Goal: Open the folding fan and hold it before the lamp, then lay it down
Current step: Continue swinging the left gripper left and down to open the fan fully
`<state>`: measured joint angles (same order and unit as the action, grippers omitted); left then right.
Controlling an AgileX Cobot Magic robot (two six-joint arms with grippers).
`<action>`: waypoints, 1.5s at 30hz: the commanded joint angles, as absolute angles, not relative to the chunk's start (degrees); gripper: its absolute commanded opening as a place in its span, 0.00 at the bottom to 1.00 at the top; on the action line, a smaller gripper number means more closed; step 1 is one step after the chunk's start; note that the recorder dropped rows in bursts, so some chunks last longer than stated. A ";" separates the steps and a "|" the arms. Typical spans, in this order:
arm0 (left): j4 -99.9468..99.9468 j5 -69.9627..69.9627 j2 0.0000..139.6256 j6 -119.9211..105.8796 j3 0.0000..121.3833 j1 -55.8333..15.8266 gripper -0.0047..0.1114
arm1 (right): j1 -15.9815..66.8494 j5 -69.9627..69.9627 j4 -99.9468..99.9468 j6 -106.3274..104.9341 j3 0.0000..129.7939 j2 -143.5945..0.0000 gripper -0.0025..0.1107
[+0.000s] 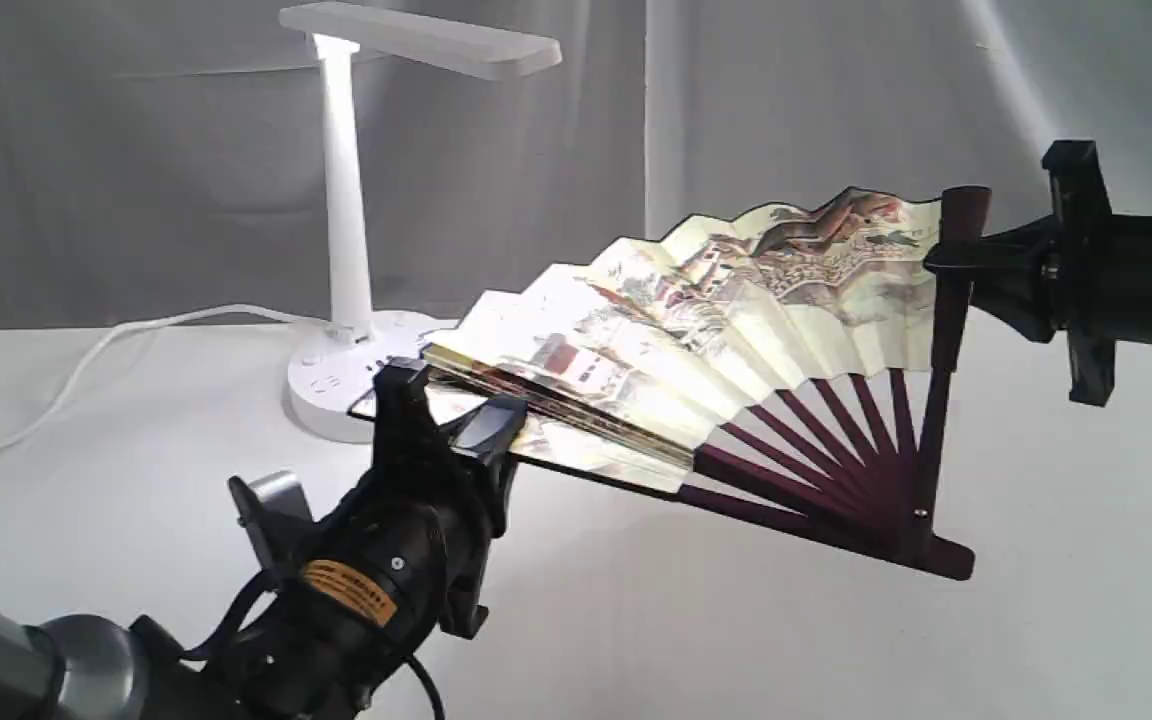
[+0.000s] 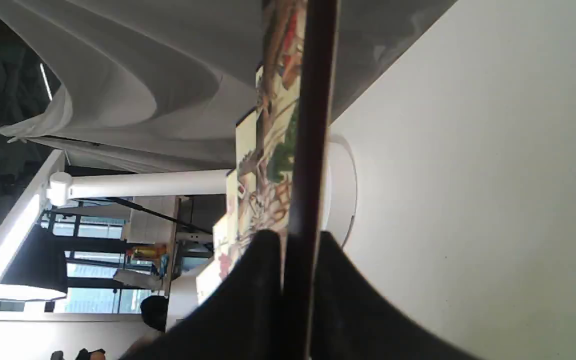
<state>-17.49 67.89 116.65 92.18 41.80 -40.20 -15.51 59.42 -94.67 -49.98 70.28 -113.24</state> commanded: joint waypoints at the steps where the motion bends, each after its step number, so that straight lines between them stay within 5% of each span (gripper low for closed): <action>1: -23.36 69.96 113.81 92.52 40.20 -40.97 0.04 | -17.43 59.15 -92.04 -52.58 70.09 -113.09 0.02; 28: -61.20 69.96 112.67 83.92 39.66 -57.80 0.04 | -26.80 65.13 -87.58 -52.10 70.09 -113.09 0.02; 45: -62.41 69.96 112.67 85.43 39.66 -58.21 0.04 | -29.69 65.49 -88.07 -52.10 70.09 -113.09 0.02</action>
